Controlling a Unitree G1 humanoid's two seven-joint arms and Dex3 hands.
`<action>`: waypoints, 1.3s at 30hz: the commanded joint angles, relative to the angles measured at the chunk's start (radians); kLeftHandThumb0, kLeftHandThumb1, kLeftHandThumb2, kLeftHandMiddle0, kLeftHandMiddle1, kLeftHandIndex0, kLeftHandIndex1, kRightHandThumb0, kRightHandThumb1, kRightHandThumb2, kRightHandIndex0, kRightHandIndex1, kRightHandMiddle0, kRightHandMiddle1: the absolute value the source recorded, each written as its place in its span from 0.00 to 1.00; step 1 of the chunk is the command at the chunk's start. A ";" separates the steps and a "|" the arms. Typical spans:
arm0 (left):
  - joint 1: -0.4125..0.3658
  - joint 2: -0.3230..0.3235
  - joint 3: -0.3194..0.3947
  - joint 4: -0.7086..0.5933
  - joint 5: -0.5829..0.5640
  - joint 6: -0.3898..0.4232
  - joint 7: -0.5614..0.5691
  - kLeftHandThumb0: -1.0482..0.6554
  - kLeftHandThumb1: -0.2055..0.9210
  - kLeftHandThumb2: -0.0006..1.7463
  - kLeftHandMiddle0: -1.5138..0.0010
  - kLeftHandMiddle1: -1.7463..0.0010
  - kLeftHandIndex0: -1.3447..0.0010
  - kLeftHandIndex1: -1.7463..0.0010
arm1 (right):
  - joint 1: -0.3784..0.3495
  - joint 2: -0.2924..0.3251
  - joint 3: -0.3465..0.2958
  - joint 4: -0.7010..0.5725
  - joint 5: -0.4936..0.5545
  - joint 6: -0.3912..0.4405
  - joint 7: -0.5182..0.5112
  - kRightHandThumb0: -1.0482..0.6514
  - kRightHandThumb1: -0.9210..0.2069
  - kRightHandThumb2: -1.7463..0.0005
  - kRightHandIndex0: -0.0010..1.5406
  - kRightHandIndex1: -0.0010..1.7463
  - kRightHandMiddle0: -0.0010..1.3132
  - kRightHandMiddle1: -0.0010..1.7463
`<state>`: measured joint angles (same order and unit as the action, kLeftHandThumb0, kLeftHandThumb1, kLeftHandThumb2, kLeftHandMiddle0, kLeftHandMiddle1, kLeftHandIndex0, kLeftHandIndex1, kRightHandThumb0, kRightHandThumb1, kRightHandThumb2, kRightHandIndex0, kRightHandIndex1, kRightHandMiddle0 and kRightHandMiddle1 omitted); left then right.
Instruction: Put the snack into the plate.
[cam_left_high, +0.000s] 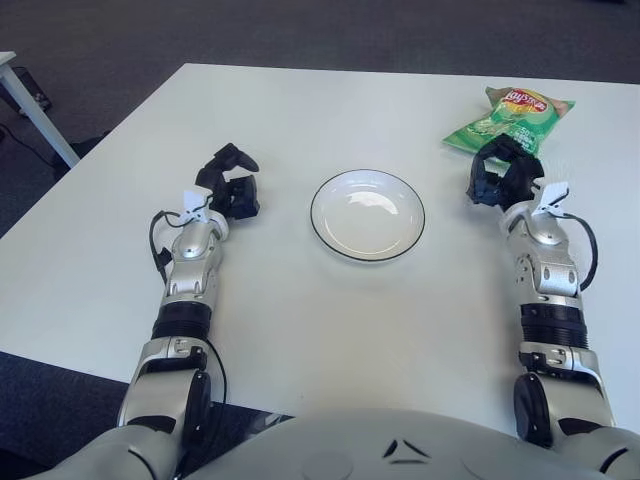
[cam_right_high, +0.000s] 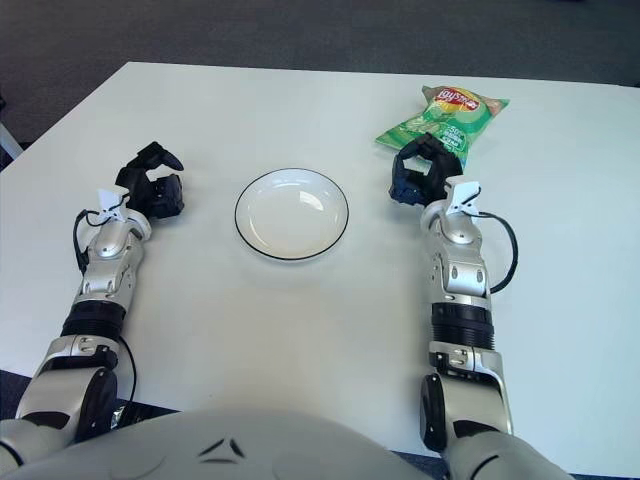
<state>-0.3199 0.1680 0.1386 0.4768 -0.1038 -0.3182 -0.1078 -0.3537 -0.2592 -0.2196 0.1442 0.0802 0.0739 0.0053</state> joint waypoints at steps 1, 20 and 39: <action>0.104 -0.060 -0.019 0.056 0.011 0.007 0.014 0.35 0.52 0.71 0.15 0.00 0.58 0.00 | -0.046 -0.059 -0.001 0.048 -0.036 -0.053 0.020 0.34 0.51 0.27 0.77 1.00 0.45 1.00; 0.108 -0.066 -0.031 0.036 0.022 0.018 0.044 0.34 0.49 0.73 0.15 0.00 0.56 0.00 | -0.145 -0.263 0.048 0.200 -0.233 -0.199 0.014 0.36 0.40 0.36 0.67 1.00 0.38 1.00; 0.108 -0.054 -0.030 0.044 0.010 0.014 0.030 0.34 0.49 0.73 0.15 0.00 0.56 0.00 | -0.336 -0.411 0.154 0.508 -0.425 -0.342 -0.076 0.38 0.27 0.47 0.67 1.00 0.29 1.00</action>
<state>-0.3135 0.1676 0.1185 0.4598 -0.0923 -0.2910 -0.0743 -0.6361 -0.6407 -0.1019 0.6050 -0.2920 -0.2340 -0.0427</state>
